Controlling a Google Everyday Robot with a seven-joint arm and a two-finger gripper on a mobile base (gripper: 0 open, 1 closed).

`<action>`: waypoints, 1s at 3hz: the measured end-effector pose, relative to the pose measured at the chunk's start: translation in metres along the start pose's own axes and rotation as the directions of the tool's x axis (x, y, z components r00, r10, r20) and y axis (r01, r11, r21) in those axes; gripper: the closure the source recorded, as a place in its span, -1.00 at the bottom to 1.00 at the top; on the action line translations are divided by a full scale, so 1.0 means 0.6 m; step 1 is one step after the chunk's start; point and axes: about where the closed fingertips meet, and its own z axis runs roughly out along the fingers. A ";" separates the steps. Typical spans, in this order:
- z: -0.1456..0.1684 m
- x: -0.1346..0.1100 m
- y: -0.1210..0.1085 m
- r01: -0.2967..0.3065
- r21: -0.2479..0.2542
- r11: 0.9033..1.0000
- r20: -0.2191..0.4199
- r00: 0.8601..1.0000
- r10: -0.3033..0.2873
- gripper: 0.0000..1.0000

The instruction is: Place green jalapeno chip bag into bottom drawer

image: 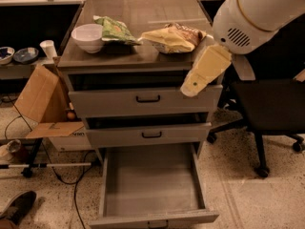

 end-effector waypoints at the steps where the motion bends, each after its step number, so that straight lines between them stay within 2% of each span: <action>1: 0.000 0.000 0.000 0.000 0.000 1.000 0.000 1.000 0.000 -1.00; 2: 0.007 -0.047 0.007 0.031 0.037 0.999 0.043 0.999 -0.033 -1.00; 3: 0.032 -0.150 0.026 0.104 0.078 0.992 0.142 0.983 -0.114 -1.00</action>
Offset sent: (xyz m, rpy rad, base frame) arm 0.0225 0.0672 0.0183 0.0243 -0.1520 0.0548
